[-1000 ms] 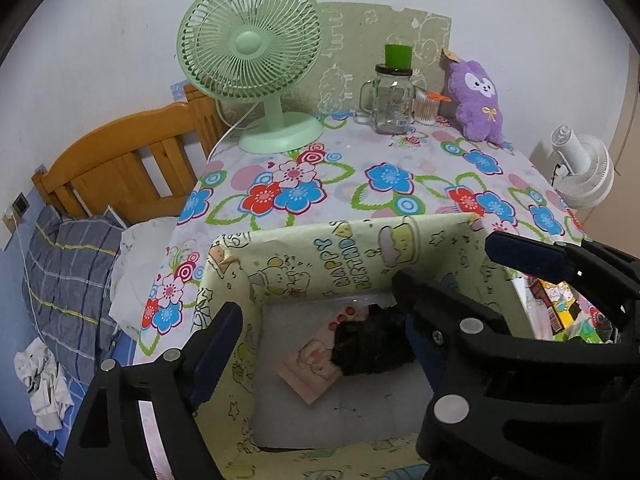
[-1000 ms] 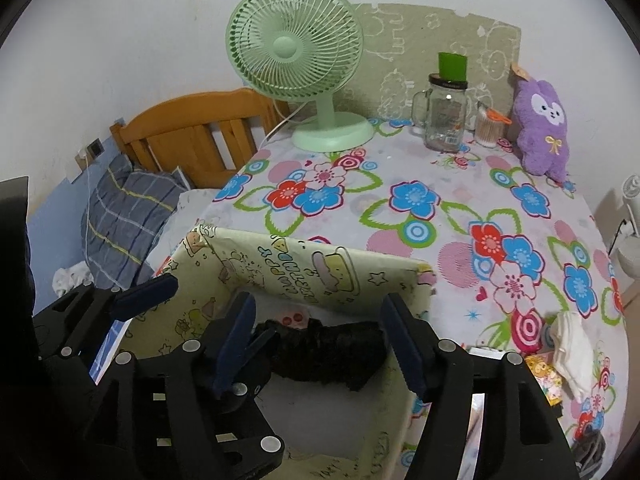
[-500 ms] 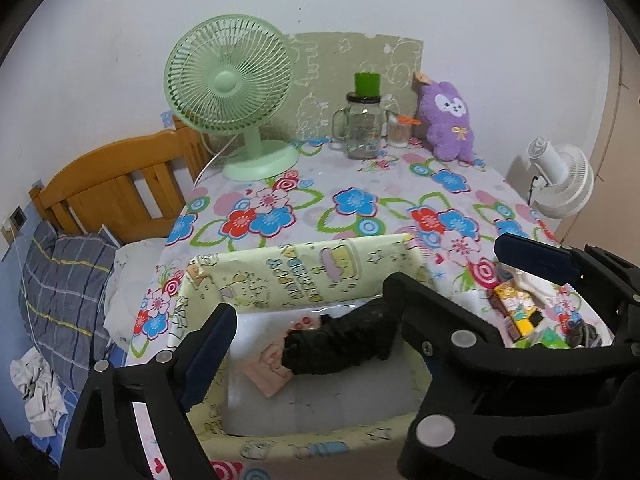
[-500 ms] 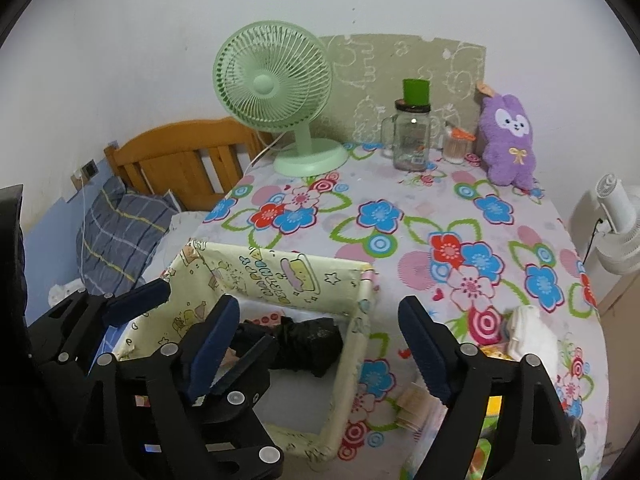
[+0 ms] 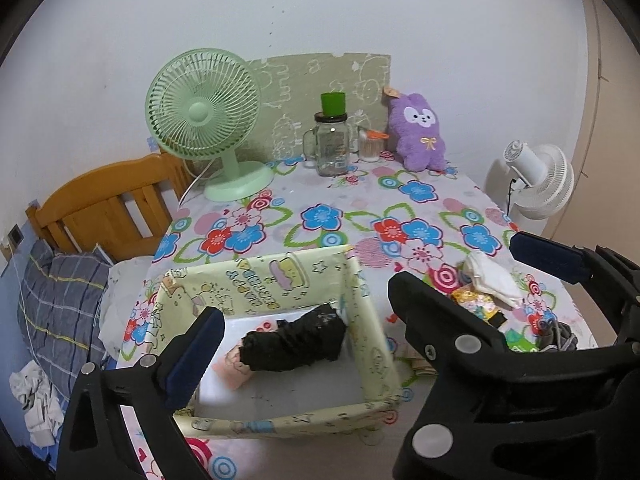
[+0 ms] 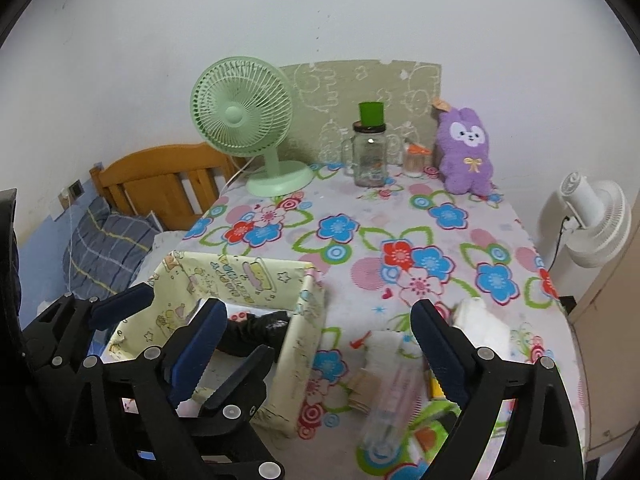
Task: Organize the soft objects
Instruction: 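Move both tools back toward the remaining items on the table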
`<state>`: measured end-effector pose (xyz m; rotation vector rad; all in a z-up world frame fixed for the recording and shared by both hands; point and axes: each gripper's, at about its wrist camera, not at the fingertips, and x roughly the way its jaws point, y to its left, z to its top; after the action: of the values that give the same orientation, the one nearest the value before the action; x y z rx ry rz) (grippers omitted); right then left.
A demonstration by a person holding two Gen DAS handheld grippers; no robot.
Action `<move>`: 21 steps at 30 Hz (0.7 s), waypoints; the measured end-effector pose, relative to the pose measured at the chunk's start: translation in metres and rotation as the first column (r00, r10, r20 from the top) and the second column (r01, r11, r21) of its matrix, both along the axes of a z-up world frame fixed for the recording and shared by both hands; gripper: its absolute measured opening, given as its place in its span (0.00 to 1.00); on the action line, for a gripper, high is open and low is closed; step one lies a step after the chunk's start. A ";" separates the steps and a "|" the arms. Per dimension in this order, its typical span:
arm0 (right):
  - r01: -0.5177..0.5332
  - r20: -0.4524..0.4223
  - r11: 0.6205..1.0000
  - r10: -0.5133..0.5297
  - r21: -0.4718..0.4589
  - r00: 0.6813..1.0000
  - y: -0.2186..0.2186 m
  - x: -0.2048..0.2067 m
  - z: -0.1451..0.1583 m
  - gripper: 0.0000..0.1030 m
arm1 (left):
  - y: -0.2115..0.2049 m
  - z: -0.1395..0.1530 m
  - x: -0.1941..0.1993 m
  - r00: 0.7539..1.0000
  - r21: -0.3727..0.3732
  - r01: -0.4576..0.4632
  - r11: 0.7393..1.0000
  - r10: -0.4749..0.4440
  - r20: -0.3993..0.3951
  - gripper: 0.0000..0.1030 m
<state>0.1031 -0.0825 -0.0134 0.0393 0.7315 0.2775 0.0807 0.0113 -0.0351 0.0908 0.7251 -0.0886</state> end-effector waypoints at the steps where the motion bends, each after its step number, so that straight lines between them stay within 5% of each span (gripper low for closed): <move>1: 0.004 0.005 1.000 -0.004 -0.001 1.000 -0.003 -0.002 0.001 0.92 | -0.002 0.001 -0.001 1.000 0.002 0.002 1.000 -0.002 0.002 0.98; 21: 0.141 0.063 0.989 -0.138 -0.043 0.988 -0.070 -0.033 0.008 0.92 | -0.069 0.001 -0.015 0.995 -0.005 0.095 0.996 -0.094 0.024 0.98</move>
<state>0.0698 -0.1528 -0.0057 0.0373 0.6722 0.1272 0.0661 -0.0575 -0.0336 0.1206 0.6969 -0.1798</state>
